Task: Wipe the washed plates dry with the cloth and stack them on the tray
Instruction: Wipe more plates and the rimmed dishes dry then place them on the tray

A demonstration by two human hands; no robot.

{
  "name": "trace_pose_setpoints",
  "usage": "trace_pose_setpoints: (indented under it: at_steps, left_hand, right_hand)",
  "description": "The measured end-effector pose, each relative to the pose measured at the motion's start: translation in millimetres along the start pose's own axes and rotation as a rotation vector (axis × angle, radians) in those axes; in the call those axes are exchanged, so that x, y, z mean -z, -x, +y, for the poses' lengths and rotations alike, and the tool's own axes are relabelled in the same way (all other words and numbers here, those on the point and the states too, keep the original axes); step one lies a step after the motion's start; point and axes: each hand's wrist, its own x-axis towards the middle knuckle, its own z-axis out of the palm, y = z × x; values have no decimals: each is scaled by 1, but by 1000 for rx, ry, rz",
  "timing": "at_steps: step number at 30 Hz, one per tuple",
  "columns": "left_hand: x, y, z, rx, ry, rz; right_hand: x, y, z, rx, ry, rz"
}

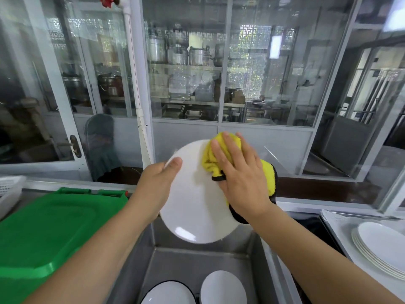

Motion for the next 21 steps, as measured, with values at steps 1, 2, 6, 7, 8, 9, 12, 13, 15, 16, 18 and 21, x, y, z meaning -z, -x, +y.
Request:
trace_pose_setpoints:
  at_steps: [1,2,6,7,8,9,12,13,15,16,18,21]
  left_hand:
    - [0,-1,1,10,57,41]
    - [1,-2,1,13,116,79]
    - [-7,-3,-1,28,239,129]
    - [-11,-2,-3,46,249,131]
    - [-15,-1,-4,68,256,136]
    - [-17,-1,-4,82,261,140]
    - [-23,-5,-3,67,262,146]
    - [-23,-7,-2,63,280,154]
    - [-23,-10,0,53,370,166]
    - [-22,-11,0,48,406,167]
    - [-19,-12,1,39,435,181]
    - [-15,-10,3,40,459,212]
  right_hand:
    - [1,4,1,-65,-8,-22]
    - [1,8,-2,-119,-18,-42]
    - [-1,15,-23,-224,-51,-105]
    - [0,11,-26,-241,-71,-111]
    - [0,6,-29,-246,-98,-112]
    - [1,0,-32,-230,-126,-107]
    - [0,-13,-42,-103,-189,-63]
    - [-2,-12,-47,-61,-198,-54]
    - [-6,-4,-57,15,-210,-56]
    - [-8,2,-62,56,-212,-67]
    - [-12,18,-68,127,-214,-98]
    - [-14,40,-63,225,-240,-105]
